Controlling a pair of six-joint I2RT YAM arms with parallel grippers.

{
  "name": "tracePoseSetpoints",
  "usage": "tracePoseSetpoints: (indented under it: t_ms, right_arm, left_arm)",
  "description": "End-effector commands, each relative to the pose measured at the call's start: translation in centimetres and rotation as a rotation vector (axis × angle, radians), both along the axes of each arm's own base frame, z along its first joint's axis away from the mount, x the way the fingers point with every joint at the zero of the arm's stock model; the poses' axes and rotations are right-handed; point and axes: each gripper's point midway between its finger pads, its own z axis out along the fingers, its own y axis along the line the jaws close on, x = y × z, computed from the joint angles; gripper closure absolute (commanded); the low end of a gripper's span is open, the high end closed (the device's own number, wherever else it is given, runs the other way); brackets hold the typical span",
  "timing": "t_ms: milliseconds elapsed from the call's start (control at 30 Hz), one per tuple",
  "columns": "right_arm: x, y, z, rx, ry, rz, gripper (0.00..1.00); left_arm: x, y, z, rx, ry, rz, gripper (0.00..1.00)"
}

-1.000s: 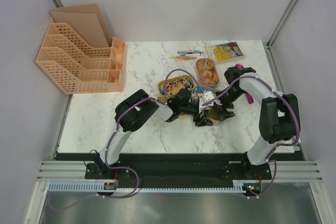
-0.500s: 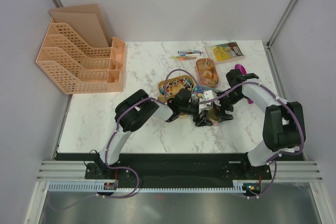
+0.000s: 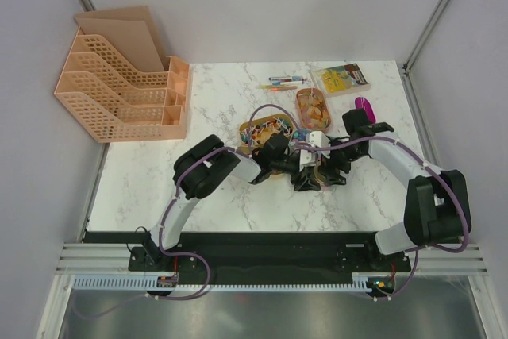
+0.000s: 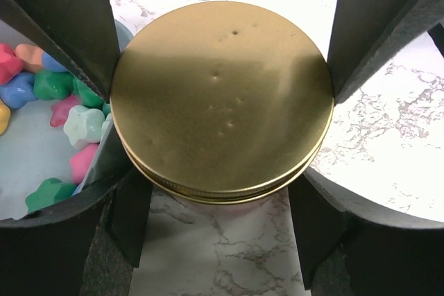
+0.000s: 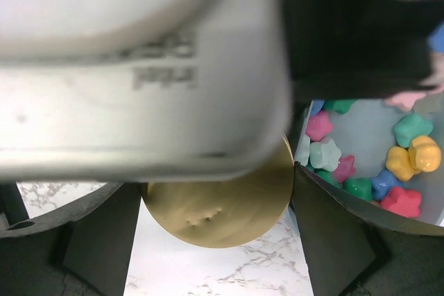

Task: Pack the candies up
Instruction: Screw the bottle lid onto the packing bottle.

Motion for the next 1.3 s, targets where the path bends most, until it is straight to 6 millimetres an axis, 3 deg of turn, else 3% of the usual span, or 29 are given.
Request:
tracePoseSetpoints:
  t_ms: [0, 167, 500, 733, 767, 800, 867, 967, 1000, 1033, 1067, 1100, 1233, 1267]
  right_arm:
    - [-7.6, 0.4, -3.6, -0.073, 0.407, -0.208, 0.6]
    - [-6.4, 0.7, -3.3, -0.068, 0.316, -0.241, 0.61]
    - [-4.7, 0.8, -3.3, -0.091, 0.325, -0.318, 0.62]
    - [-6.6, 0.4, -4.2, -0.094, 0.333, -0.251, 0.61]
    - [-6.7, 0.2, -4.2, -0.097, 0.328, -0.244, 0.61]
    - [-7.0, 0.1, -4.4, -0.101, 0.321, -0.224, 0.61]
    - [-7.0, -0.1, -4.3, -0.104, 0.299, -0.207, 0.61]
    - [-7.1, -0.4, -4.4, -0.11, 0.266, -0.175, 0.6]
    - [-7.2, -0.6, -4.6, -0.118, 0.26, -0.169, 0.6]
    - [-7.0, -0.7, -4.5, -0.116, 0.24, -0.158, 0.6]
    - [-7.0, -0.7, -4.5, -0.117, 0.234, -0.152, 0.59]
    - [-7.1, -0.8, -4.7, -0.124, 0.231, -0.145, 0.56]
    - [-6.3, -0.8, -4.2, -0.106, 0.166, -0.143, 0.39]
    - [-6.1, -0.7, -4.1, -0.101, 0.157, -0.141, 0.3]
  left_arm:
    - [-8.3, 16.4, -19.3, 0.839, 0.524, 0.296, 0.98]
    - [-8.2, 16.4, -19.3, 0.838, 0.516, 0.295, 0.98]
    - [-8.1, 16.5, -19.3, 0.843, 0.503, 0.298, 0.98]
    - [-7.9, 16.5, -19.2, 0.847, 0.499, 0.304, 0.97]
    - [-8.0, 16.4, -19.2, 0.848, 0.501, 0.301, 0.91]
    - [-7.9, 16.5, -19.1, 0.849, 0.501, 0.307, 0.75]
    - [-7.8, 16.6, -18.7, 0.847, 0.493, 0.315, 0.6]
    - [-7.7, 16.1, -17.5, 0.805, 0.476, 0.302, 0.48]
    - [-8.0, 16.0, -16.6, 0.788, 0.476, 0.288, 0.32]
    - [-8.0, 15.7, -15.9, 0.767, 0.478, 0.282, 0.22]
    - [-8.7, 15.7, -15.3, 0.752, 0.501, 0.262, 0.0]
    - [-8.4, 14.9, -13.9, 0.709, 0.489, 0.253, 0.0]
    - [-8.8, 14.8, -11.2, 0.668, 0.479, 0.234, 0.0]
    - [-9.0, 15.0, -10.8, 0.666, 0.469, 0.223, 0.0]
